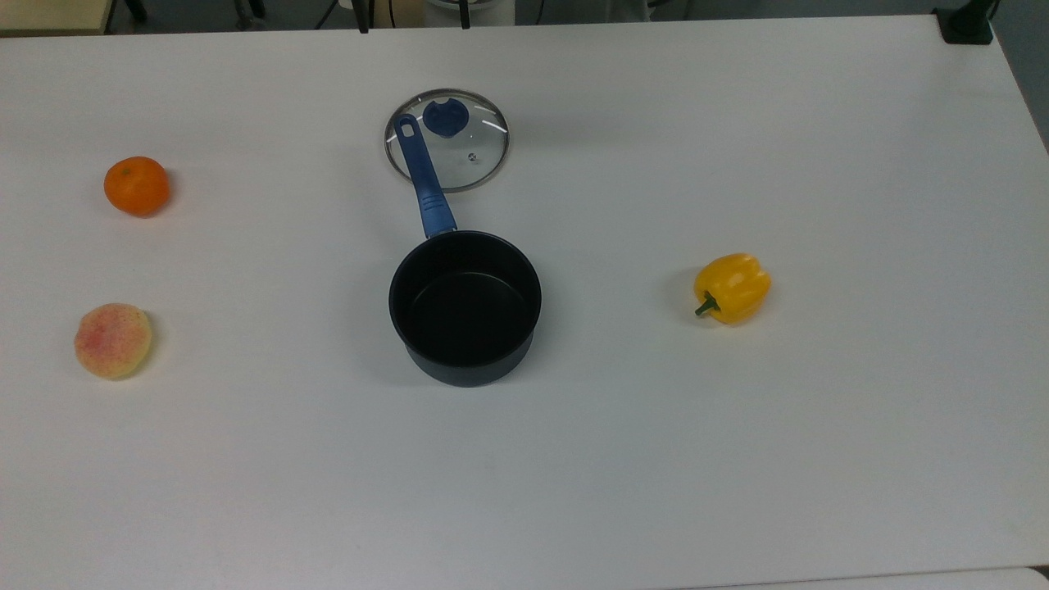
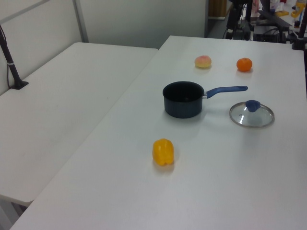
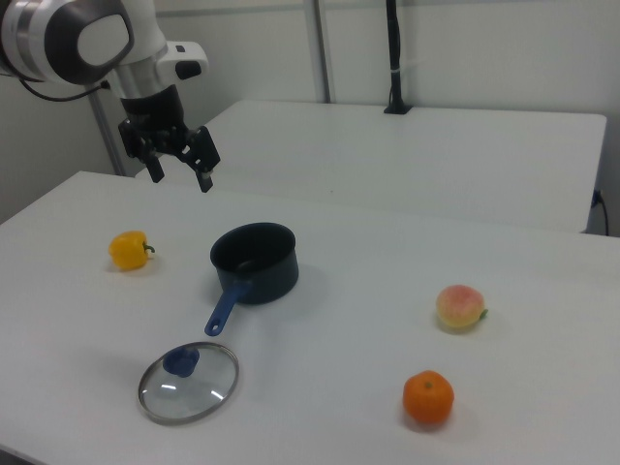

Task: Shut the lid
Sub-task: 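Move the gripper toward the glass lid beside the saucepan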

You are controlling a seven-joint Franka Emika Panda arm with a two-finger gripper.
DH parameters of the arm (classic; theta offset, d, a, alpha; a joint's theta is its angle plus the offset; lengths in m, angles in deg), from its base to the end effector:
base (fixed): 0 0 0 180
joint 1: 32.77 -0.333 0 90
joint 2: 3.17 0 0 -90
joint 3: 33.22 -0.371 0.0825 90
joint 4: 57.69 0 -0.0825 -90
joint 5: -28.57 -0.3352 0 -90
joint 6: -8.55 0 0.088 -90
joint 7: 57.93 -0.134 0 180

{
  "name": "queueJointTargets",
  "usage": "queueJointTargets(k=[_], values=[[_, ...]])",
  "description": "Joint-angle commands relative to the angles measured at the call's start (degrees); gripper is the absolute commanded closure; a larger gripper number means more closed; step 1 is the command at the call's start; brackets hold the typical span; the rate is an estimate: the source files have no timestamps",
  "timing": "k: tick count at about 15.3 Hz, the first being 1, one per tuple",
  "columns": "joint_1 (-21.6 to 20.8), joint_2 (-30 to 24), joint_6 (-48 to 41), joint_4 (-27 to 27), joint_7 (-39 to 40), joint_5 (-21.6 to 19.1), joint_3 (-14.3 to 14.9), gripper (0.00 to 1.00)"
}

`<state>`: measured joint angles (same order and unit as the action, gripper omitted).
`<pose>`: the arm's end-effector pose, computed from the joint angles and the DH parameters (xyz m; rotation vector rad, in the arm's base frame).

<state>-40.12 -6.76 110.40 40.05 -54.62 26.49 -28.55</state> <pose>0.5040 0.0262 0.6454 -3.0905 -0.1536 -0.2082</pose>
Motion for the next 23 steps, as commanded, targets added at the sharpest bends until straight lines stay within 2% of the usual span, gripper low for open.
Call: queueJointTargets(k=[1, 11, 13, 16, 19, 23], values=[[-0.7, -0.4, 0.0, -0.3, 0.8, -0.4, 0.5, 0.00], [-0.7, -0.6, -0.3, 1.0, 1.4, -0.2, 0.3, 0.00], [-0.8, -0.8, -3.2, 1.1, 1.6, 0.6, 0.2, 0.00], [-1.3, -2.2, -5.1, 3.9, 2.4, 3.0, -0.3, 0.00], [-1.7, -3.3, -8.1, 6.3, 2.5, 3.2, -0.5, 0.00], [-2.5, -5.7, -11.3, 12.5, 6.3, 3.2, -2.1, 0.00]])
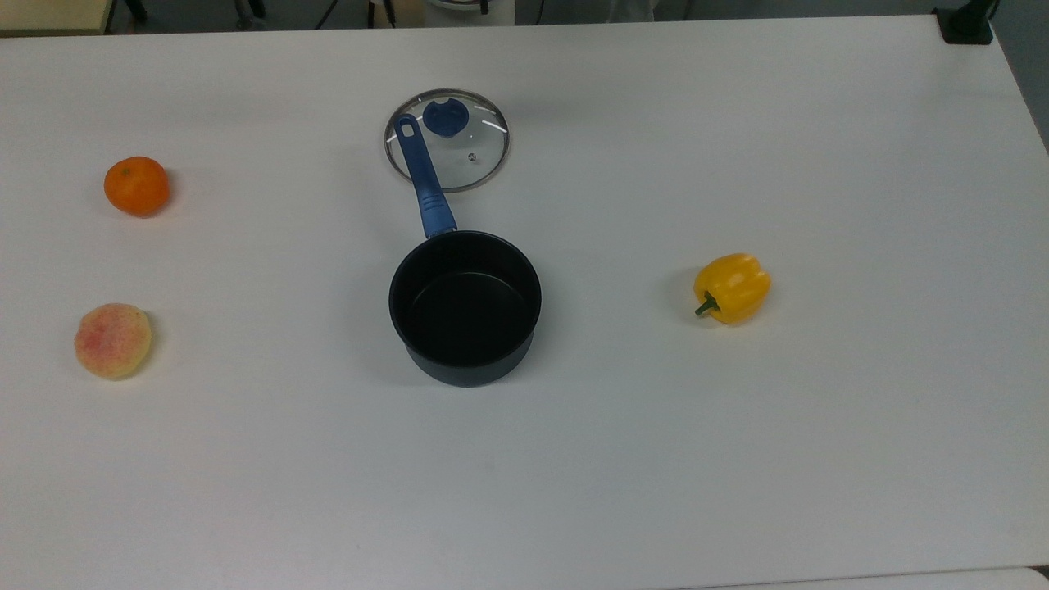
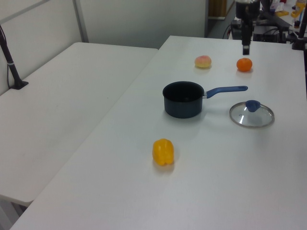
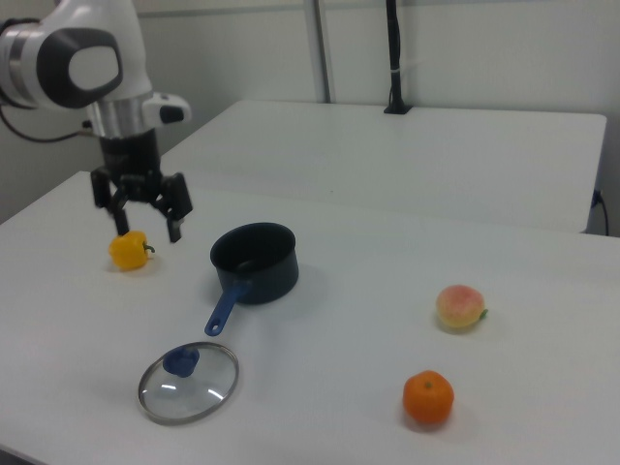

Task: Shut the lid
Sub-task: 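Move the gripper toward the glass lid beside the saucepan, then lower the gripper over the lid's blue knob and close on it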

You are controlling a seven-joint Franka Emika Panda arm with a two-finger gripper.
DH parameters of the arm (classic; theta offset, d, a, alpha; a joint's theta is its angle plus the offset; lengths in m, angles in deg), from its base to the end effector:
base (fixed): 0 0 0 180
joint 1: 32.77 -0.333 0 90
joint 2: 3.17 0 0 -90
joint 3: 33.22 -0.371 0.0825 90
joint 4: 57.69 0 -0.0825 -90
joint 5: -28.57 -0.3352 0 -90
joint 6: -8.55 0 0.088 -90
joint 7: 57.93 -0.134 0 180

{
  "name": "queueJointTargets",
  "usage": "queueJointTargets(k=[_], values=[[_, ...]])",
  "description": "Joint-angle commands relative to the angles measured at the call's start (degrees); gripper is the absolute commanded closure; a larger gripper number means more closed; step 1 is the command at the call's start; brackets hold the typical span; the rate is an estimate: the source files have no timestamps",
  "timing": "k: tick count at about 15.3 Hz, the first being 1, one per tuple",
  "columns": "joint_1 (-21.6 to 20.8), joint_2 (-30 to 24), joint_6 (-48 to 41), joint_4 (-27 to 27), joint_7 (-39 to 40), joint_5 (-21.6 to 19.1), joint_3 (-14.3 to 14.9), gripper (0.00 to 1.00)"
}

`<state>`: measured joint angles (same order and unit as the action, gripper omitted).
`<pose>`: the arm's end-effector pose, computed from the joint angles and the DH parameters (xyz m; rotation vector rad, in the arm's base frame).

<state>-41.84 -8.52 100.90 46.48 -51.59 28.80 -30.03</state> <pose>0.4616 0.0457 0.5971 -3.1170 -0.3351 0.1774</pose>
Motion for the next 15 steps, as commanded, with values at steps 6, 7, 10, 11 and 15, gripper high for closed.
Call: queueJointTargets(k=[6, 7, 10, 11, 15], values=[[-1.0, -4.1, -3.3, 13.9, 6.4, 0.9, -0.6, 0.00], [-1.0, -4.1, -2.7, 15.3, 6.4, 1.1, -0.6, 0.00], [-0.2, -4.8, 2.6, 19.8, 6.3, 1.5, -0.6, 0.00], [0.2, -5.5, 5.2, 21.8, 6.2, 1.5, -0.6, 0.00], [1.2, -6.4, 14.2, 27.5, 6.3, 1.4, -0.5, 0.00]])
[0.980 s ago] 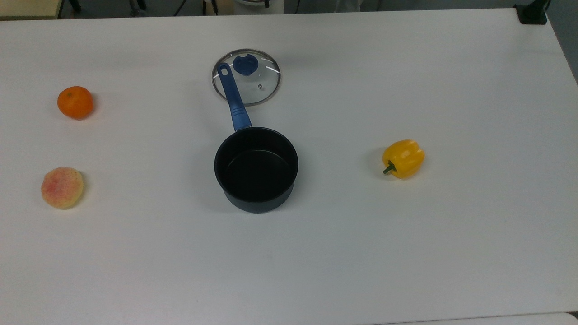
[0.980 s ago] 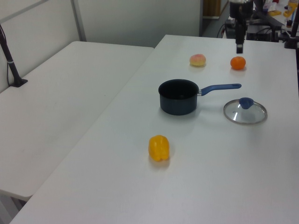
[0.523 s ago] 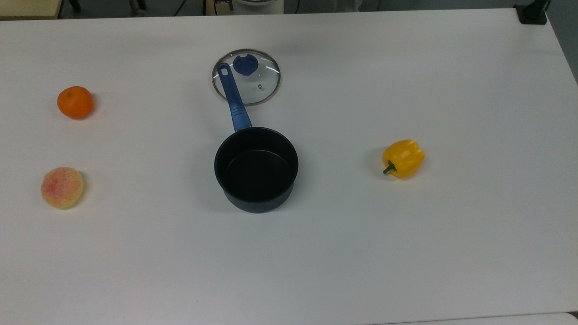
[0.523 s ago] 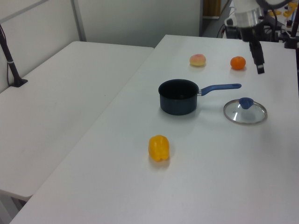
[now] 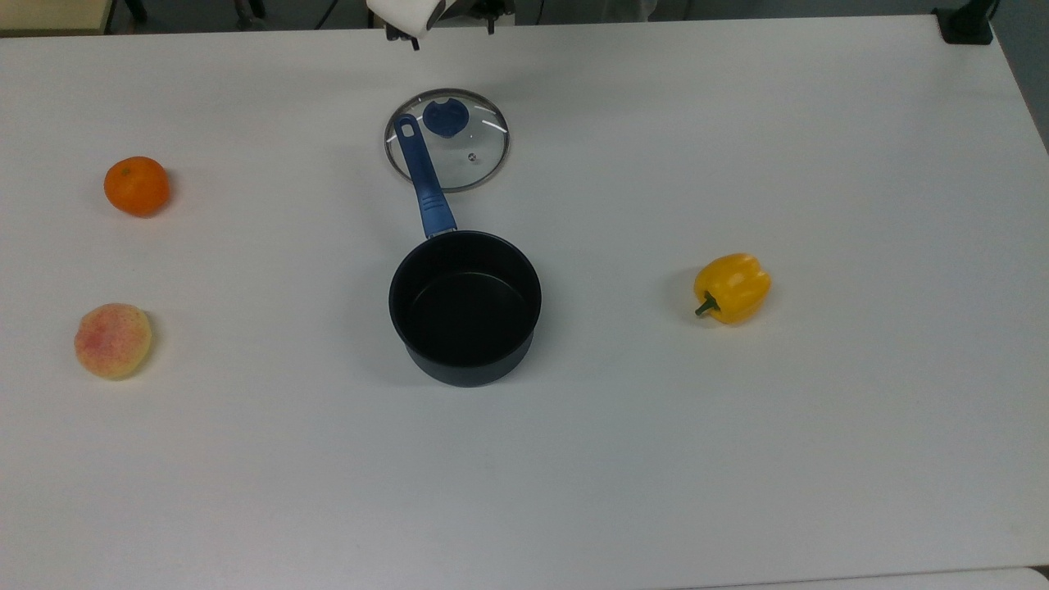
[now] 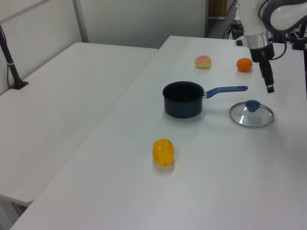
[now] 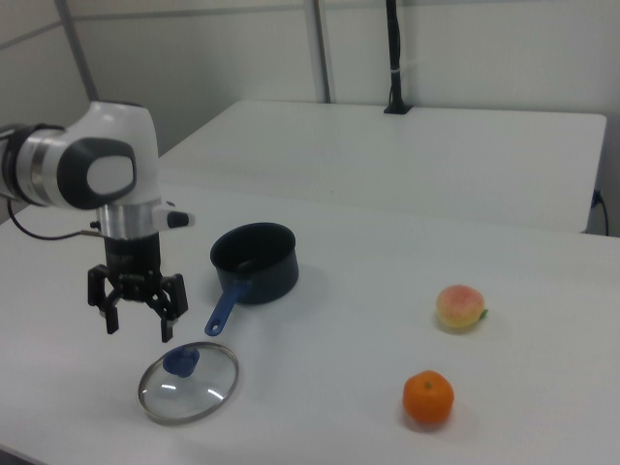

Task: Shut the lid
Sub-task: 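Lower the gripper over the lid's blue knob and close on it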

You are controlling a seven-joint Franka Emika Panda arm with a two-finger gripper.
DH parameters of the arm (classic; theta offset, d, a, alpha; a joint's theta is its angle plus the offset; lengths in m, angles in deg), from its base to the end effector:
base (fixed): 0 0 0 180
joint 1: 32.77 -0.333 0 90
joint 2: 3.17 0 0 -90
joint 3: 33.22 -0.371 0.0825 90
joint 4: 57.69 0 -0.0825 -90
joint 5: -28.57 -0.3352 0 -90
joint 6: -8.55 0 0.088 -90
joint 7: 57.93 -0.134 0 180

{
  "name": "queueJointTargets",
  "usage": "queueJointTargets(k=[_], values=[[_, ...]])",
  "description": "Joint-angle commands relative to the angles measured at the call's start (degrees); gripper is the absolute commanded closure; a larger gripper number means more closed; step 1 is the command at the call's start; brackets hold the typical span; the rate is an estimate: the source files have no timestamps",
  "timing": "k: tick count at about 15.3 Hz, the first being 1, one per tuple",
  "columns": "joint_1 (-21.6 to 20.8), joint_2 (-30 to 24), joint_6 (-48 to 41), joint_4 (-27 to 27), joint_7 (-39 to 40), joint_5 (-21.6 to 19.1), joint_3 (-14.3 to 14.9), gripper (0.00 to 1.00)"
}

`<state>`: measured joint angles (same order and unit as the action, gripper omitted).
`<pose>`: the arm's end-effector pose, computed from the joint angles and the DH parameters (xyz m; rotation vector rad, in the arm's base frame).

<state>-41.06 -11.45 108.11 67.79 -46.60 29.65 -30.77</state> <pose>0.4055 0.0385 0.4778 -3.0651 -0.4744 0.4818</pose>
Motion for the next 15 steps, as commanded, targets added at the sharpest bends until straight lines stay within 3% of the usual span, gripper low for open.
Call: queueJointTargets(k=[1, 10, 15], values=[[0.4, -3.5, 9.7, 7.4, 1.0, 0.5, 0.3, 0.00], [0.4, -2.0, 28.0, 14.0, -2.5, 0.5, 0.3, 0.00], [1.1, 0.1, 31.0, 14.8, -2.5, 0.6, 0.4, 0.00]])
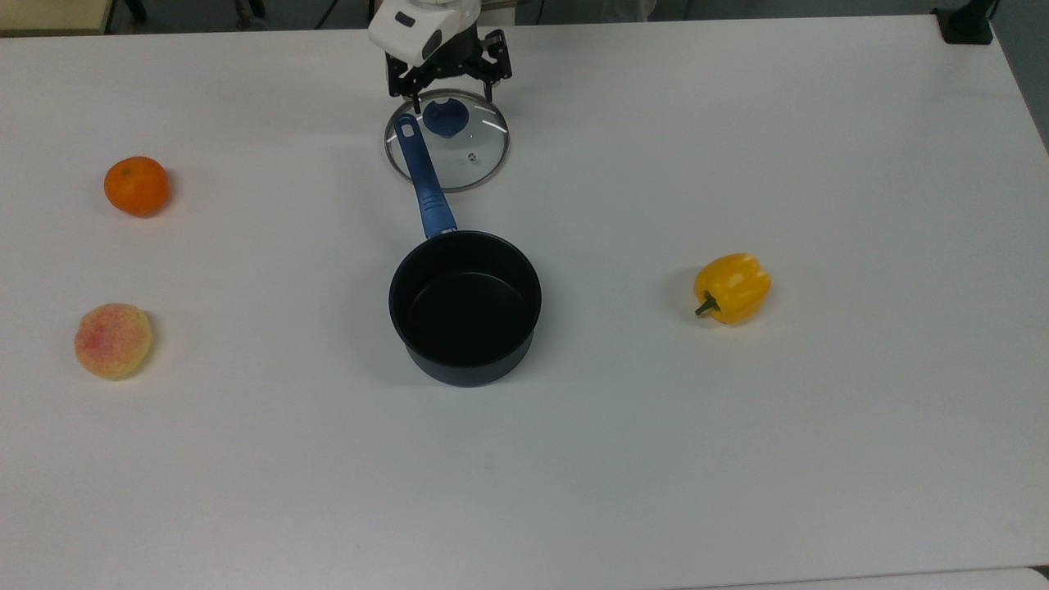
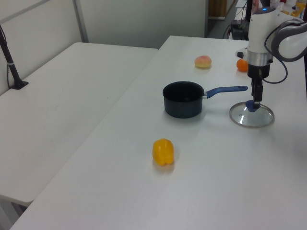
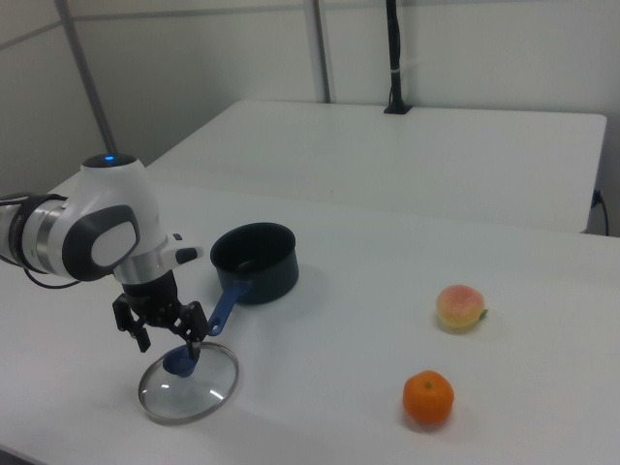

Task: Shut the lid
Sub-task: 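Lower the gripper over the lid's blue knob and close on it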

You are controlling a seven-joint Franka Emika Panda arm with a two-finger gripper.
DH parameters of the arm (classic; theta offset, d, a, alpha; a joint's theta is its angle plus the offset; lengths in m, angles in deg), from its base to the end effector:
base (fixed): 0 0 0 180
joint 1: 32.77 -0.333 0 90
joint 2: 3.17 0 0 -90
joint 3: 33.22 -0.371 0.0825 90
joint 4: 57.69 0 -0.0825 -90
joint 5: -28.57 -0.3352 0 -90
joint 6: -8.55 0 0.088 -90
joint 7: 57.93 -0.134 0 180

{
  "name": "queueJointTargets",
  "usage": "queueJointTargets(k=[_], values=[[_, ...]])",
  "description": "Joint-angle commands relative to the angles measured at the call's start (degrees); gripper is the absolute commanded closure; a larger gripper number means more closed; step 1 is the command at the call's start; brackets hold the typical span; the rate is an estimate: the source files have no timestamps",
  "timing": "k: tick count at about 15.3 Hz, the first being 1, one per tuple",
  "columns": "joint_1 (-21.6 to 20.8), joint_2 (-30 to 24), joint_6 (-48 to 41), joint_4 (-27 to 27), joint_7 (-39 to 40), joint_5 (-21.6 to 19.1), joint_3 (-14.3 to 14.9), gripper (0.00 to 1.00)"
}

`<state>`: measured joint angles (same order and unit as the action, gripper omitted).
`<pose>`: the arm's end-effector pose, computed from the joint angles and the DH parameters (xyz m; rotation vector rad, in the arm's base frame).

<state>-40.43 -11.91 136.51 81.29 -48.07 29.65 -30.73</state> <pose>0.4154 0.0362 0.4212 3.1050 0.4294 -0.0630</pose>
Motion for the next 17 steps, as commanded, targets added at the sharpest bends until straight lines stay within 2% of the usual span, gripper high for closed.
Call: queueJointTargets(k=[1, 5, 6, 7, 9, 13, 15, 17], values=[[0.5, 0.8, 3.4, 1.3, -1.0, 0.6, 0.3, 0.00], [0.9, 2.2, 5.5, 1.3, -1.0, 2.7, 0.3, 0.00], [0.9, 2.3, 5.5, 1.3, -1.0, 3.4, 0.3, 0.05], [0.8, 2.7, 5.4, 1.3, -0.8, 4.2, 0.3, 0.16], [0.8, 3.2, 5.4, 1.3, -0.6, 5.2, 0.3, 0.45], [0.7, 2.8, 4.5, 0.9, -1.5, 5.1, 0.3, 0.84], [0.5, 1.6, 2.9, 0.7, -3.5, 5.1, 0.2, 0.89], [0.4, 0.0, -1.3, -0.5, -3.6, 5.1, 0.1, 0.90]])
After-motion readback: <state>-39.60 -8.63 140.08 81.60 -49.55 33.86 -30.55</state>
